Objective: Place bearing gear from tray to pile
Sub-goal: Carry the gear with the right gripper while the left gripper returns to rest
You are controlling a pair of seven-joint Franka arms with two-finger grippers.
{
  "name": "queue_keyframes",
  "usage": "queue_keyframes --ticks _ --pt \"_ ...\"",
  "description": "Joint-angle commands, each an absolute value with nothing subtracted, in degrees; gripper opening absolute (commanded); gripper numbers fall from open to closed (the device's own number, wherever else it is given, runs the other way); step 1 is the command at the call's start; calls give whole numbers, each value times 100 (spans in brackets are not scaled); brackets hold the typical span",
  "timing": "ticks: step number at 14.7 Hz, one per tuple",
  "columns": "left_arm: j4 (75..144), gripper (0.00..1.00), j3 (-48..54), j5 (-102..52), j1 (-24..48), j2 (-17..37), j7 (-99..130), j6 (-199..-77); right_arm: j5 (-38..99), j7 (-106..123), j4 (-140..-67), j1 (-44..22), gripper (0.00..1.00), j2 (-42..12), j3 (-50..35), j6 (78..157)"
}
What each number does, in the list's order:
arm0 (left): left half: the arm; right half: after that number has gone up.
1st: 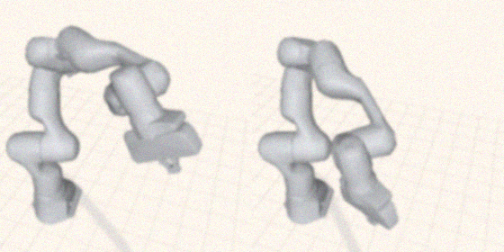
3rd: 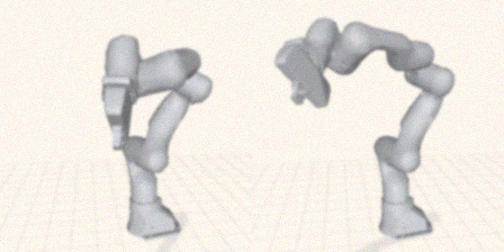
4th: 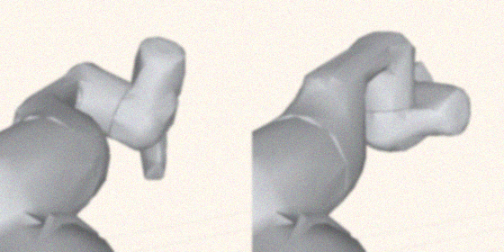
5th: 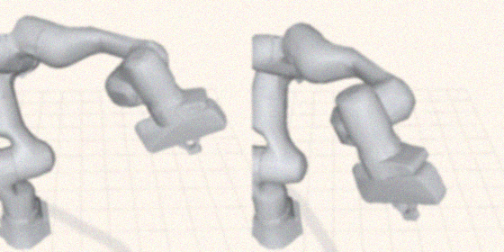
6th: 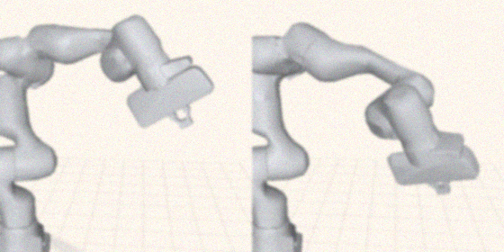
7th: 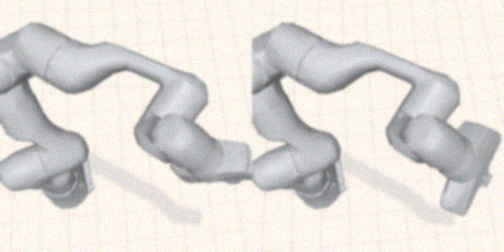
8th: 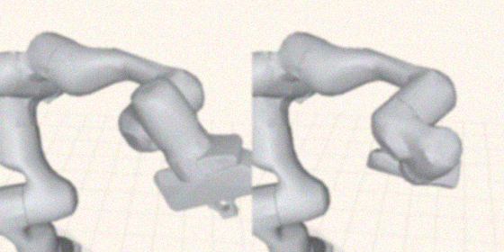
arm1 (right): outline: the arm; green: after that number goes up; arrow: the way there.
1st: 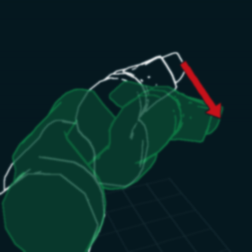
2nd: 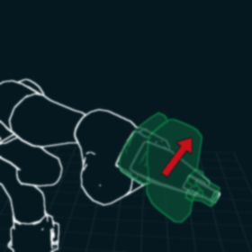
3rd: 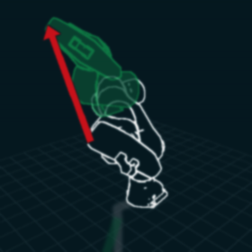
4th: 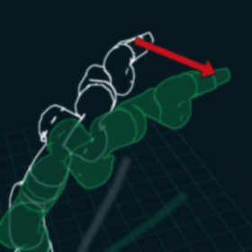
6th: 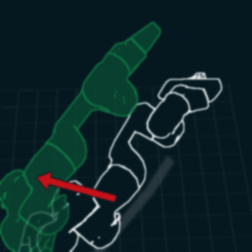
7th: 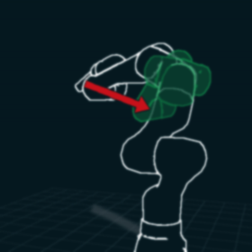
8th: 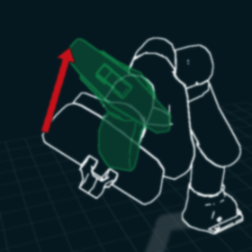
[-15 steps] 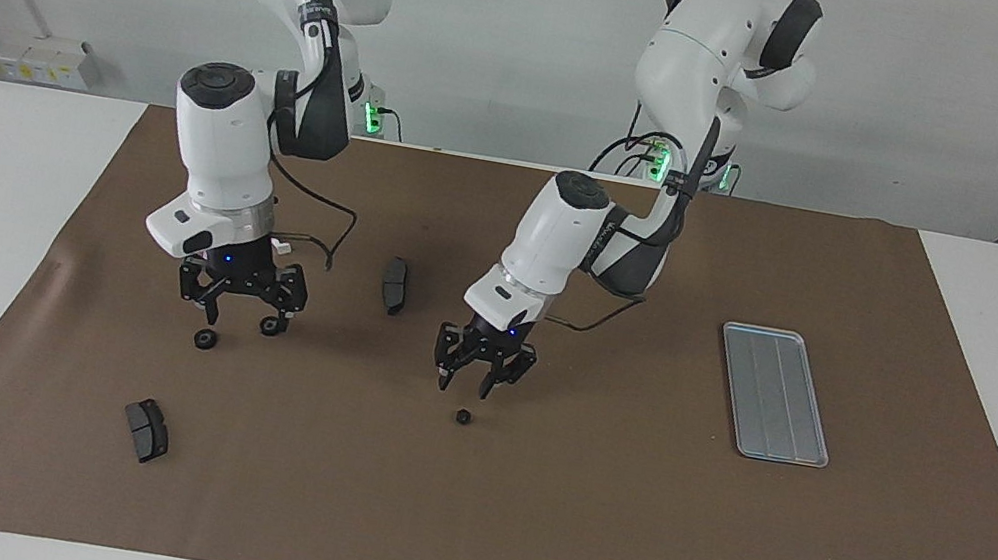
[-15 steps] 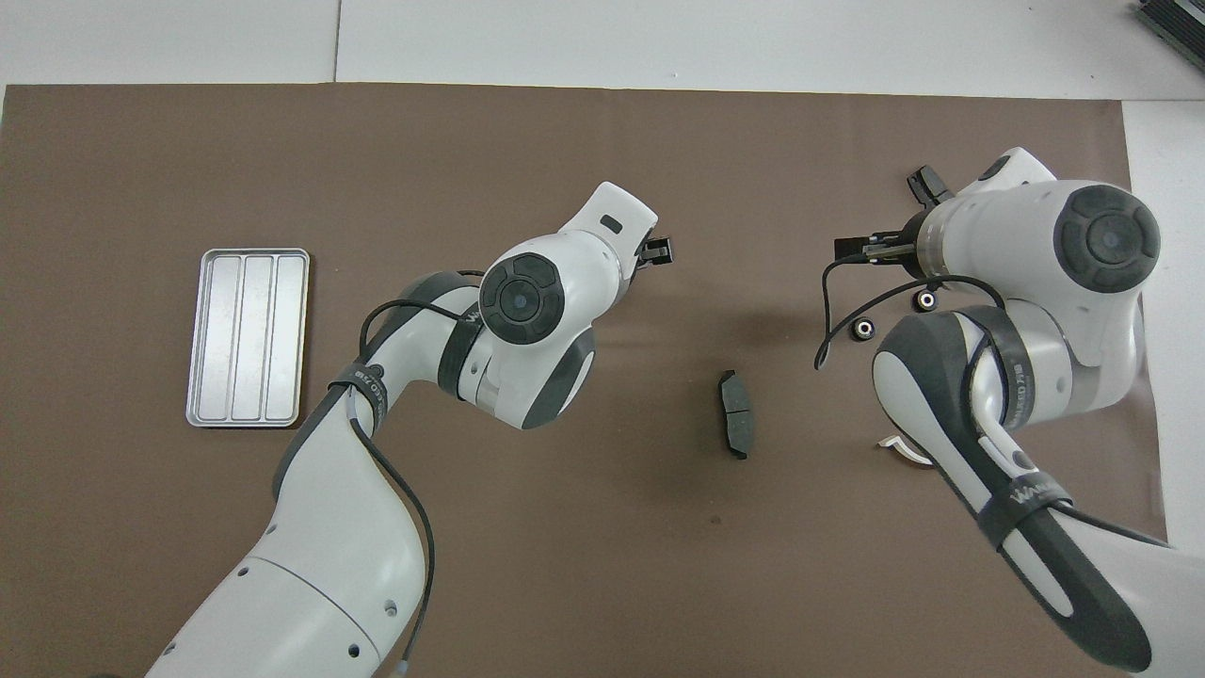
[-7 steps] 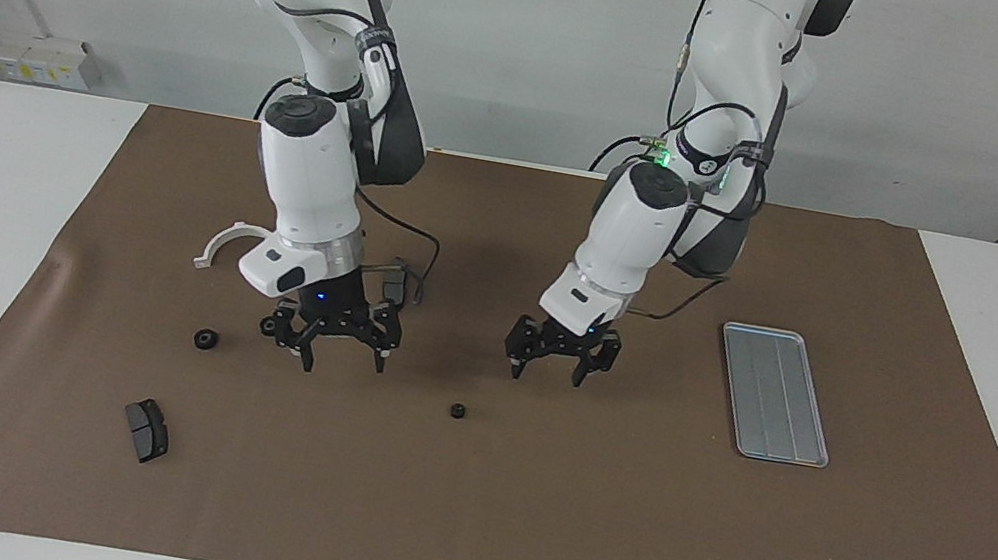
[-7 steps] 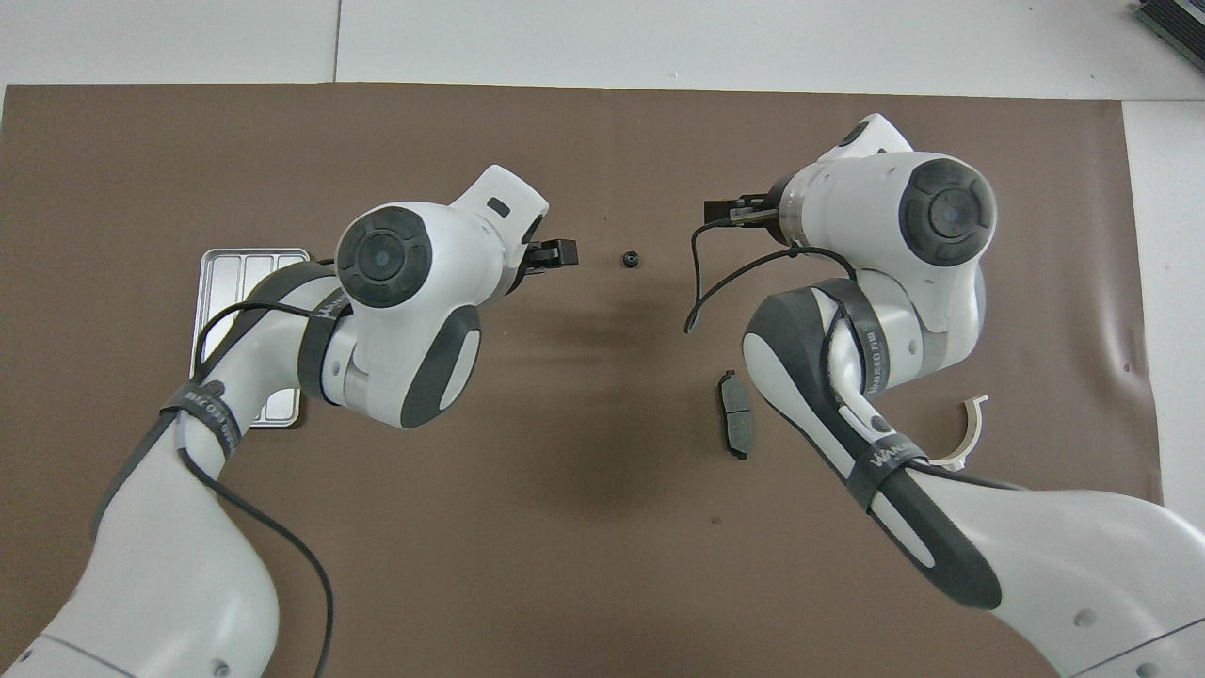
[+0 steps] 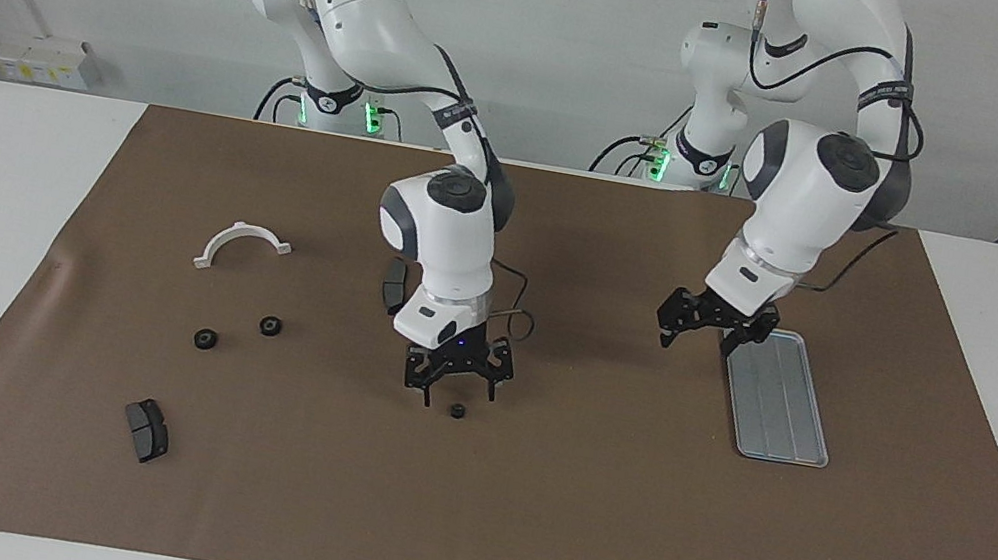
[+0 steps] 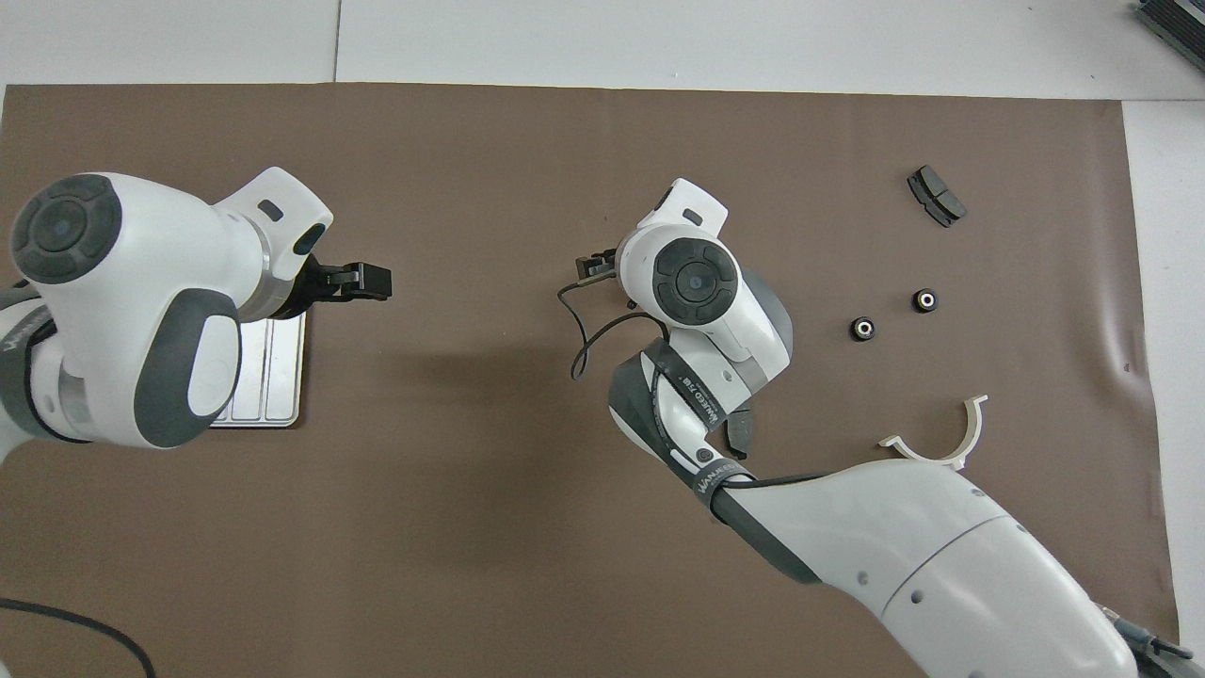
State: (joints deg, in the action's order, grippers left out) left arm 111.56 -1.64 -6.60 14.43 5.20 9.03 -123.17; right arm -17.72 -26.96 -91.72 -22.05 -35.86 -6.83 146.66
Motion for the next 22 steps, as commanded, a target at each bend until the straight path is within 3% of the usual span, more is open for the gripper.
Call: queue_keyframes --ticks 1,2,4,9,13,16,17,18,19,20,22 --pt "11320 100 -105 -668 934 19 293 -11674 -2048 -2751 -9061 -2110 88 -3674 -686 14686" --pt "11303 100 -105 -668 749 -122 12 -11515 -2048 -2734 -9079 -2083 72 -3674 -694 14669" --pt "11093 100 -114 -624 406 -202 -237 -11278 -2048 -2733 -9184 -2101 49 -3674 -694 14625" --pt "10084 100 -114 -211 36 -79 -264 -10575 -1995 -2777 -9150 -2153 49 -3727 -694 14651" --pt "8967 100 -123 -202 -131 316 -316 -9670 -1986 -2786 -9193 -2180 48 -3718 -703 14616" --pt "9270 100 -123 -211 -132 20 -334 -9239 -1995 -2760 -9202 -2180 48 -3709 -703 14563" --pt "9577 100 -123 -211 -88 -200 -343 -9194 -1995 -2751 -9202 -2180 42 -3718 -703 14563" --pt "9815 100 -123 -211 -70 -359 -334 -9246 -1995 -2751 -9202 -2180 28 -3709 -703 14563" --pt "9878 100 -123 -211 -62 -378 -334 -9263 -1995 -2751 -9202 -2180 7 -3709 -703 14555" --pt "9888 100 -123 -211 -62 -378 -343 -9264 -1995 -2751 -9202 -2180 0 -3709 -703 14546" --pt "9870 100 -114 -167 -53 -378 -334 -9246 -1986 -2751 -9193 -2171 0 -3700 -712 14528"
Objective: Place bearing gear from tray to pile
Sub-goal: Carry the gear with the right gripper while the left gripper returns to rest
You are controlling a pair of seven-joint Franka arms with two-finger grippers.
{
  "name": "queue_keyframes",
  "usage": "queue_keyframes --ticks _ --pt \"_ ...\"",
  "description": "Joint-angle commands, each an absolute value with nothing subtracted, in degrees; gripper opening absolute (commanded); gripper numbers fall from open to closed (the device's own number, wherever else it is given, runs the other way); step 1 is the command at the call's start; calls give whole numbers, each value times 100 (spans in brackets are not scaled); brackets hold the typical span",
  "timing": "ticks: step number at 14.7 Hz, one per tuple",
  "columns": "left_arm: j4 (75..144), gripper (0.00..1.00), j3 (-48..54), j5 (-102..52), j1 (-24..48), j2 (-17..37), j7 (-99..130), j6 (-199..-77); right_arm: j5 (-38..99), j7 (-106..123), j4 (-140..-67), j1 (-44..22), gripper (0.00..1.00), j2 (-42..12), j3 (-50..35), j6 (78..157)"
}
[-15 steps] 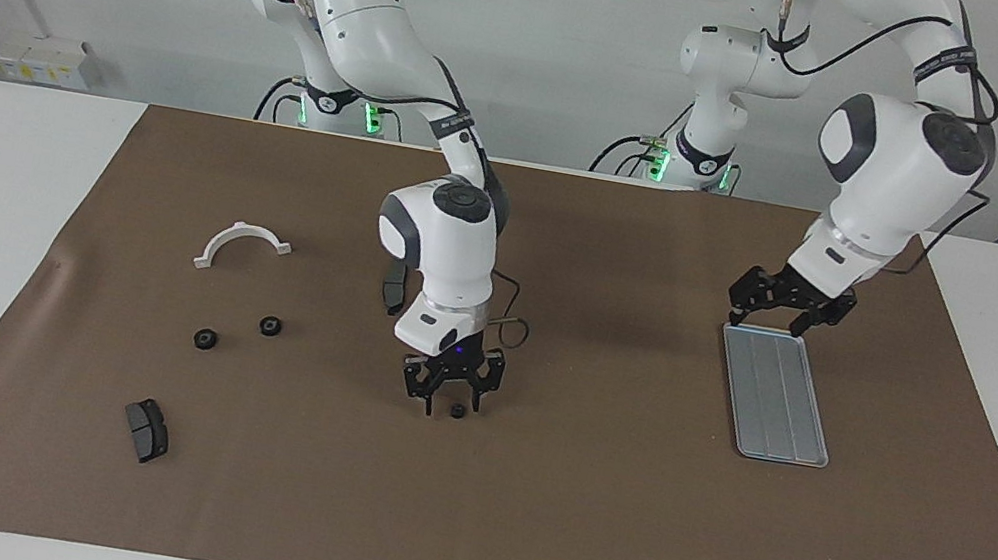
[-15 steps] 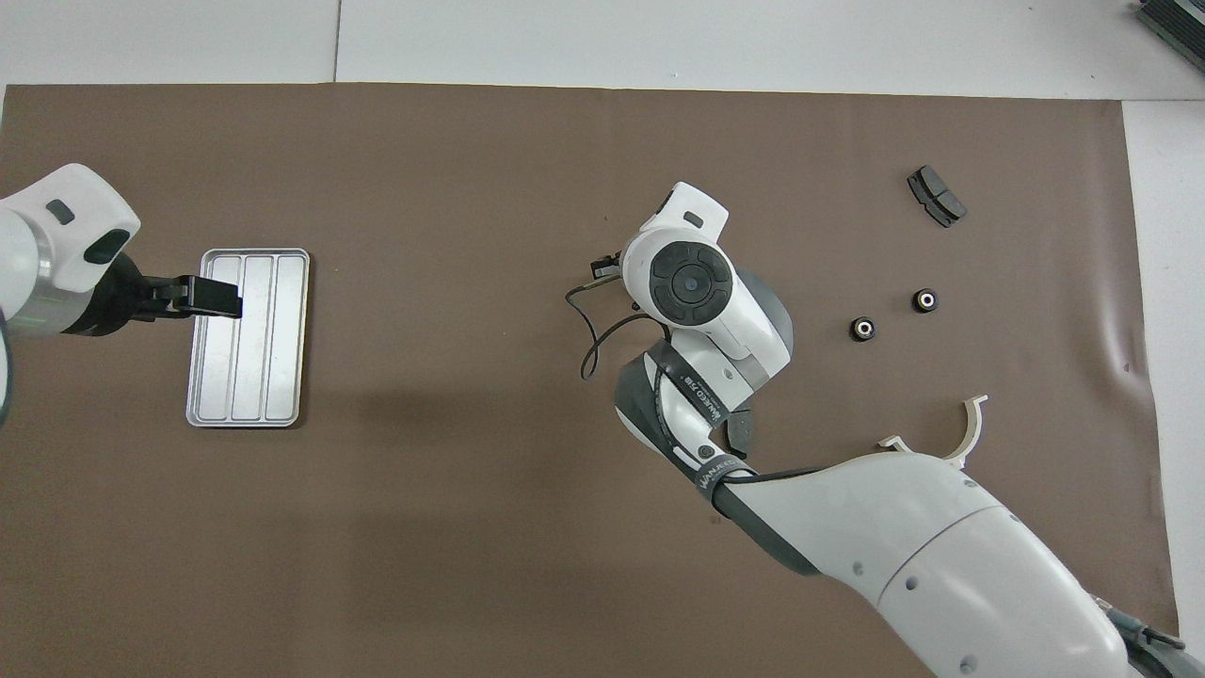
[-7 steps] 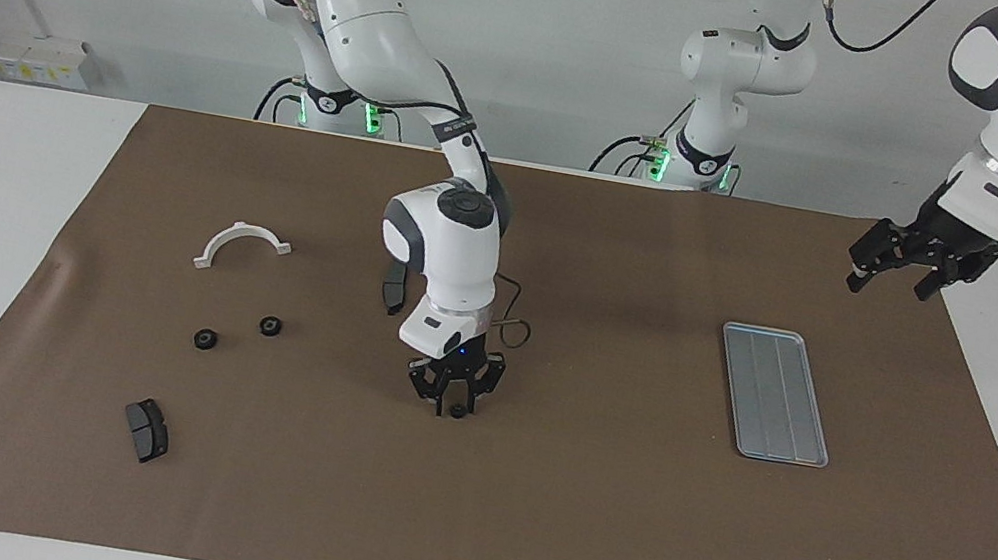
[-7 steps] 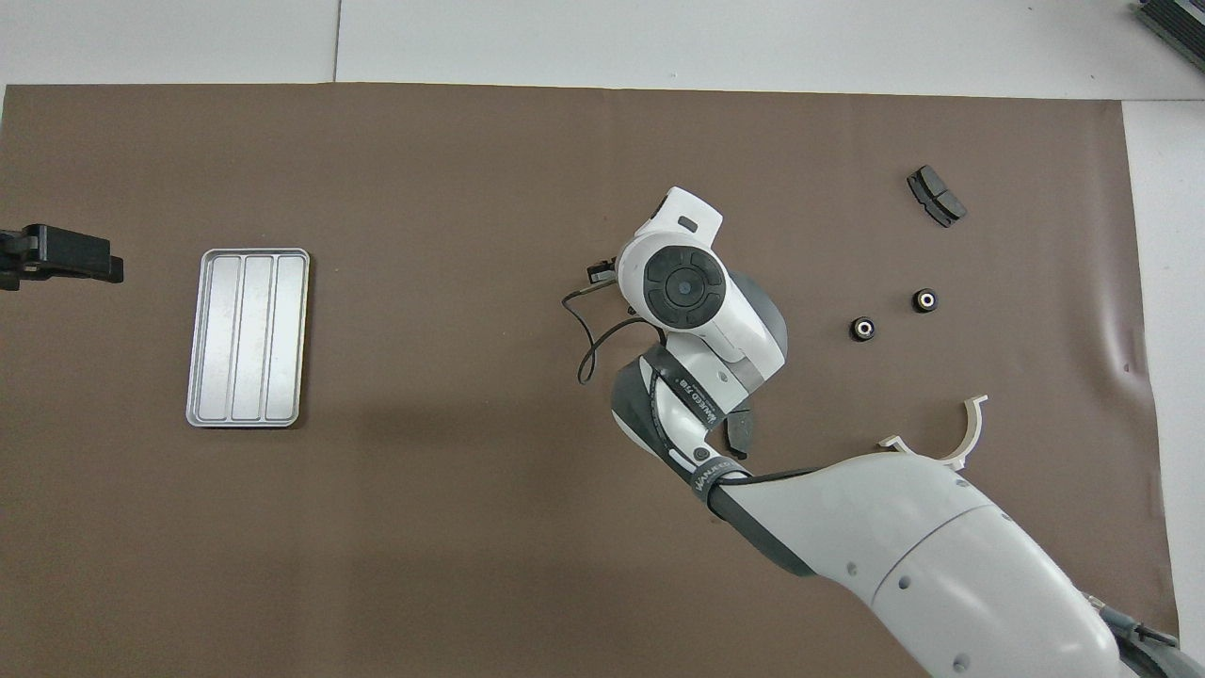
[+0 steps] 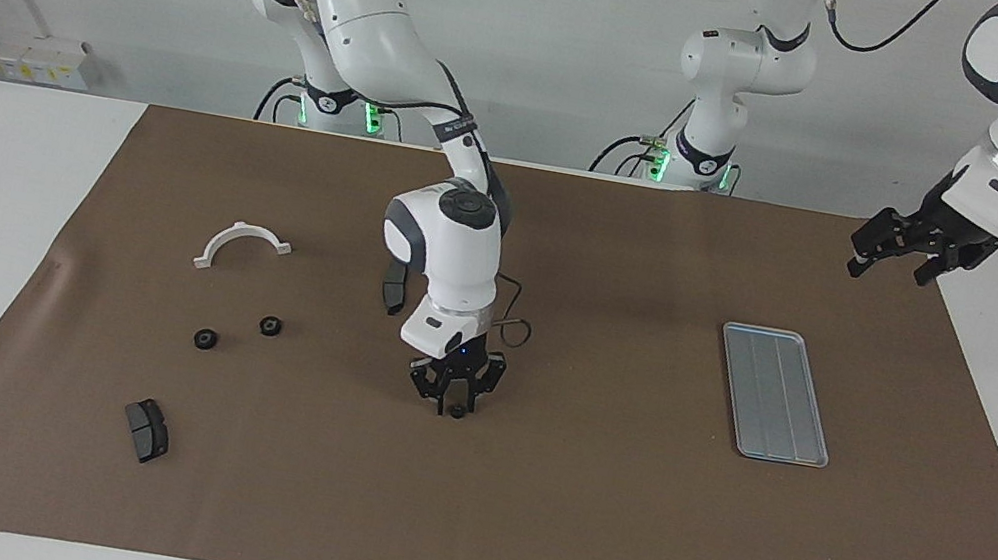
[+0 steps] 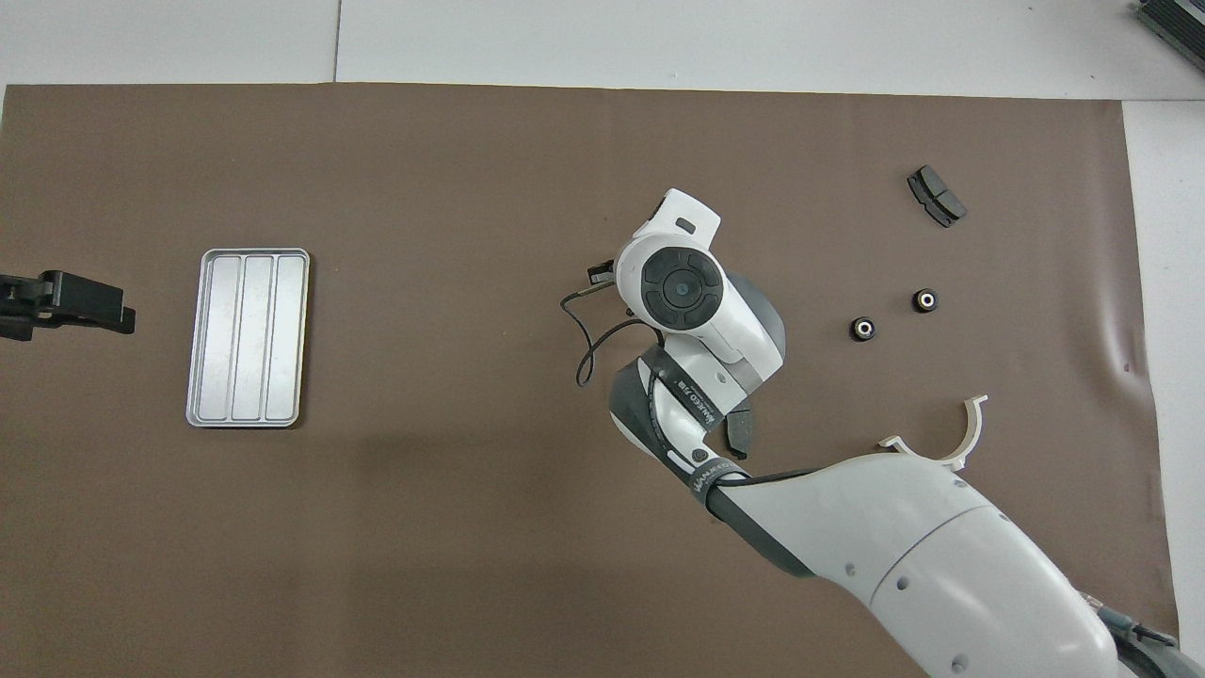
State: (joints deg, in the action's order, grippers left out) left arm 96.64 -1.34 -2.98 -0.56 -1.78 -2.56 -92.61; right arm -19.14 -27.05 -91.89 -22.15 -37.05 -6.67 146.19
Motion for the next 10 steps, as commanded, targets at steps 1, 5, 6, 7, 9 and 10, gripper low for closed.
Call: queue_keyframes --ticks 1,5,6,7,9,10 --pt "9879 100 -114 -150 -53 -387 -325 -9211 -1986 -2742 -9159 -2162 0 -3700 -703 14485" --pt "9879 100 -114 -158 -70 -404 -273 -9237 -1960 -2506 -9131 -1742 0 -3149 -712 13644" --pt "9888 100 -123 -141 -88 -404 -281 -9203 -1951 -2270 -9288 -1523 0 -2851 -729 13354" --pt "9888 100 -123 -71 -88 -404 -281 -9246 -1925 -1963 -9447 -1286 0 -2587 -729 13211" --pt "9879 100 -114 -9 -62 -396 -316 -9351 -1488 -1252 -9851 -846 0 -2190 -729 13184" --pt "9879 100 -114 -9 -62 -396 -334 -9352 -1294 -822 -10035 -591 0 -2041 -729 13175"
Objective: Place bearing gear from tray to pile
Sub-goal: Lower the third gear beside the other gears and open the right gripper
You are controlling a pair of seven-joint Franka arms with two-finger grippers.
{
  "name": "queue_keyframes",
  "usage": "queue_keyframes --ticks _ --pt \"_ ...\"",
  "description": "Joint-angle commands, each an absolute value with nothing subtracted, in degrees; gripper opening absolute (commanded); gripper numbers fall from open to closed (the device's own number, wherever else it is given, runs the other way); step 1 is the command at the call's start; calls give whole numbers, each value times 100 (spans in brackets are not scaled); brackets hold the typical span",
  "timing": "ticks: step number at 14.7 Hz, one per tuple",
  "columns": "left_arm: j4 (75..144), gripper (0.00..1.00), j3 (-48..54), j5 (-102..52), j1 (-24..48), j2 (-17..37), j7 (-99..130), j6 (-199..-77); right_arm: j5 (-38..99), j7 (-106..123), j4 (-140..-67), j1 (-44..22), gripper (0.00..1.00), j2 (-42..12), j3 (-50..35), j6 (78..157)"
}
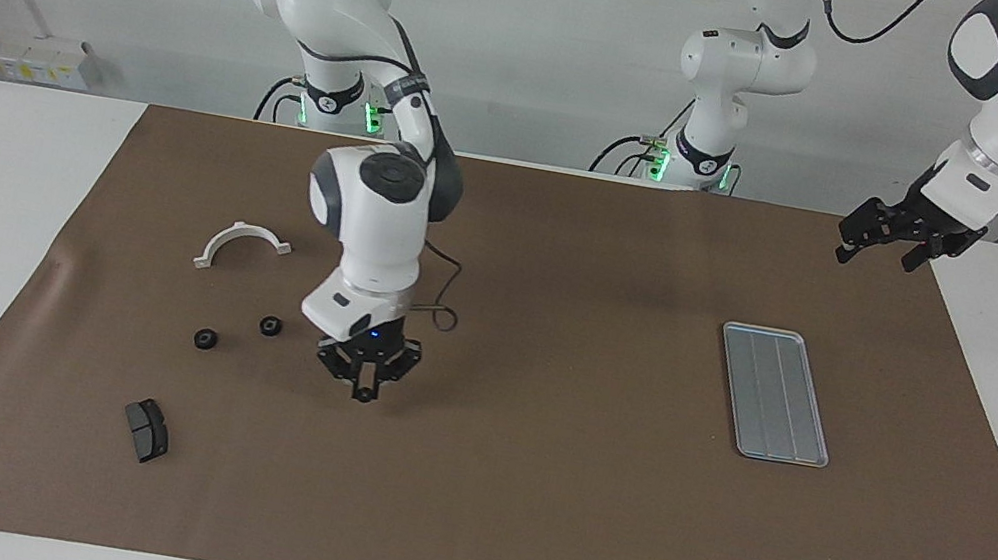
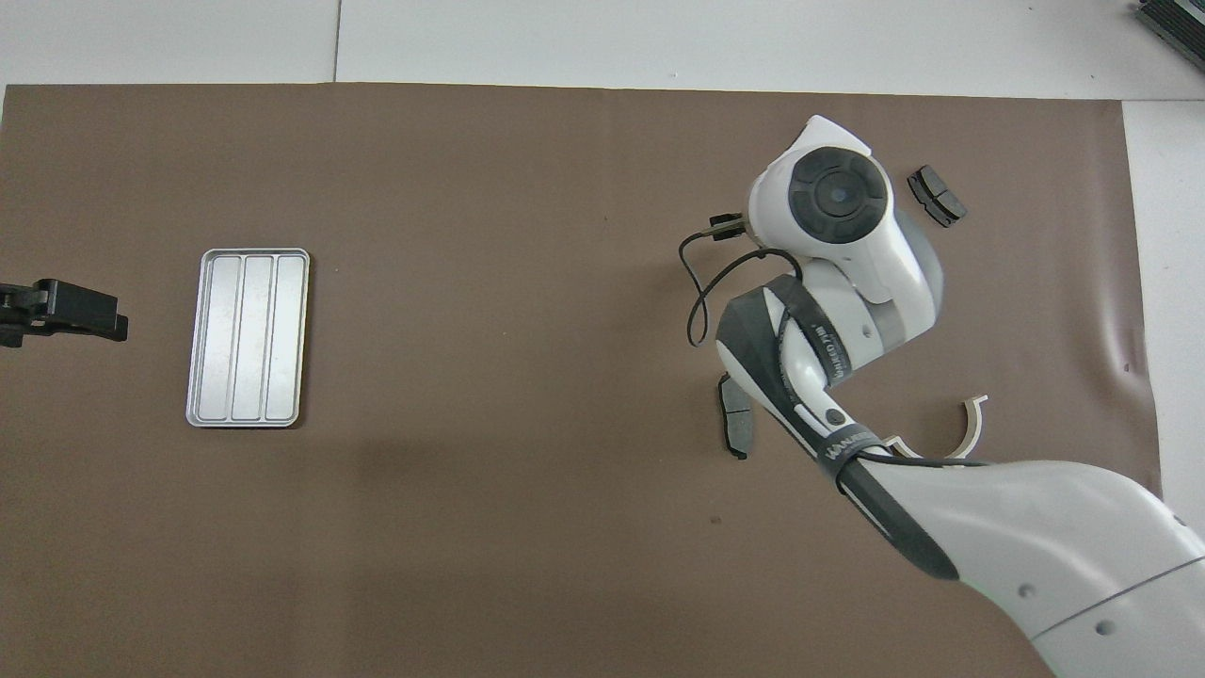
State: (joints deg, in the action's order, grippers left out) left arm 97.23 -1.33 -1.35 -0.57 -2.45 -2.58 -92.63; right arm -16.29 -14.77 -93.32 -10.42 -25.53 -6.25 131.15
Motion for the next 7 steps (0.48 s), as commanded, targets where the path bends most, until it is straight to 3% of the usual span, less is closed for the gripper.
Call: queue_keyframes --ticks 1,7 --pt "9896 100 -114 -9 -53 -396 -343 -9360 -1196 -443 -10220 -363 0 -1935 -729 13175" --pt "9905 100 -97 -17 -53 -378 -580 -9624 -677 -70 -10766 131 0 -1916 -721 13656"
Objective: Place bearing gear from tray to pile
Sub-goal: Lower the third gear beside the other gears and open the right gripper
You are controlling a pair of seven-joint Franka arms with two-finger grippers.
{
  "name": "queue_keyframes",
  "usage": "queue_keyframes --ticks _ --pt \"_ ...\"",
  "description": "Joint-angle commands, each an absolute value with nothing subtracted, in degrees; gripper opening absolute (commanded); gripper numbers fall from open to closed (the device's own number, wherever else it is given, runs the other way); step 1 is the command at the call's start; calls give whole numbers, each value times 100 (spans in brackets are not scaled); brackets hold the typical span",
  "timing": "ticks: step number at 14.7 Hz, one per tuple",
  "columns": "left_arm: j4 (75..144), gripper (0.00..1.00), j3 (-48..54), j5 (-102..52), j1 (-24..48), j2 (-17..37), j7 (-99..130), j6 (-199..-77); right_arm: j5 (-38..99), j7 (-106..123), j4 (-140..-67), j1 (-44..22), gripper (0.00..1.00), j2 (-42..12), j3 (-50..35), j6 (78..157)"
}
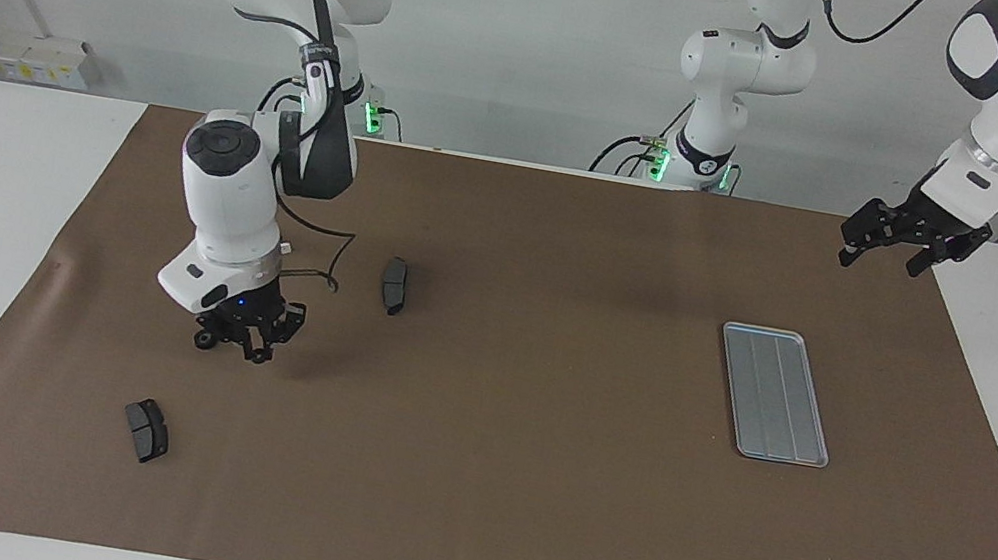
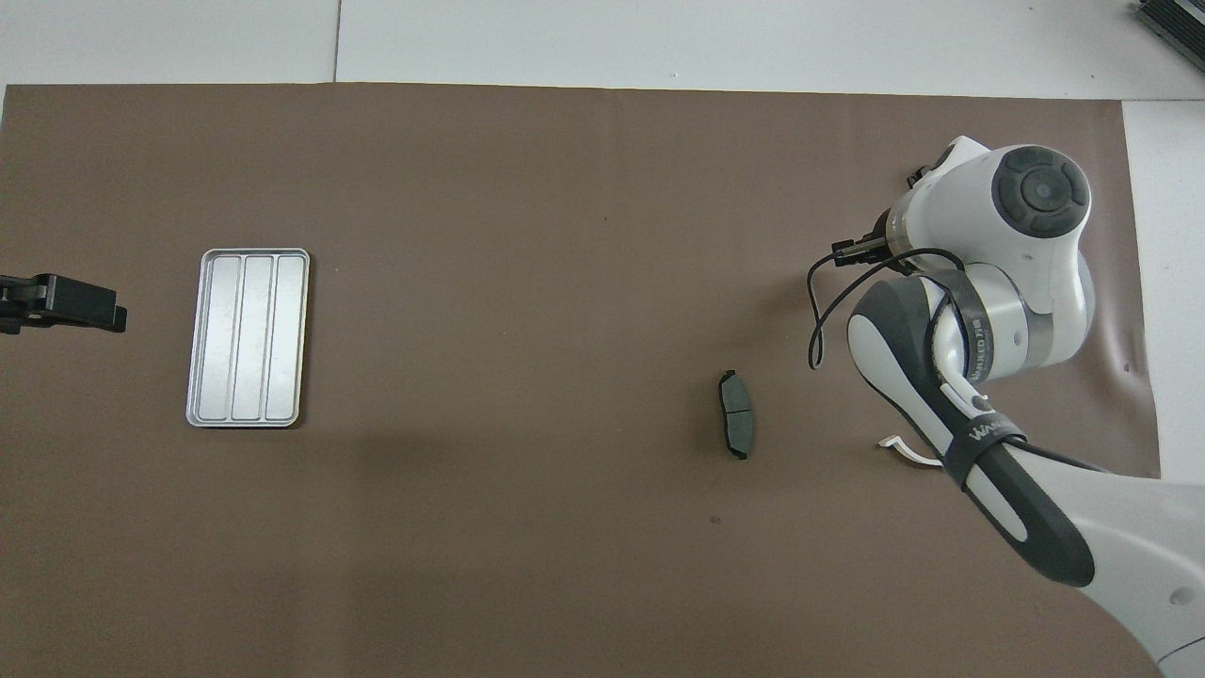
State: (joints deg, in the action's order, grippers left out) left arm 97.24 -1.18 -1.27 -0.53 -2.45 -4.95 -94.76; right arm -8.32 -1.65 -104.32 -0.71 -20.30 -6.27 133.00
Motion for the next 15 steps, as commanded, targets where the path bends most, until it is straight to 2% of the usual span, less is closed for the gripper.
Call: queue_keyframes --ticks 1,4,7,10,11,12,13,15 --pt "9905 100 -97 -18 -53 -387 -563 -9615 -677 -62 -10767 184 0 -1942 -721 13754" --pt "9896 100 -105 -18 -96 -387 -589 -9580 -615 -79 -10723 316 0 -2205 -721 14290" --pt "9888 100 -114 -18 -141 -387 -589 -9571 -615 -70 -10950 369 0 -2206 -721 14308" --pt "9888 100 -114 -18 -132 -387 -589 -9571 -615 -97 -11057 439 6 -2267 -721 14370" --pt "9888 100 -114 -18 -132 -387 -589 -9571 -615 -97 -11039 439 32 -2276 -721 14370" --pt "9888 100 -114 -18 -132 -387 -589 -9571 -615 -114 -11030 439 87 -2276 -721 14370" --pt "9888 100 -114 -18 -132 -387 -589 -9571 -615 -114 -11004 448 100 -2268 -712 14361" --pt "9888 100 -114 -18 -132 -387 -589 -9571 -615 -123 -10855 475 100 -2119 -712 14222"
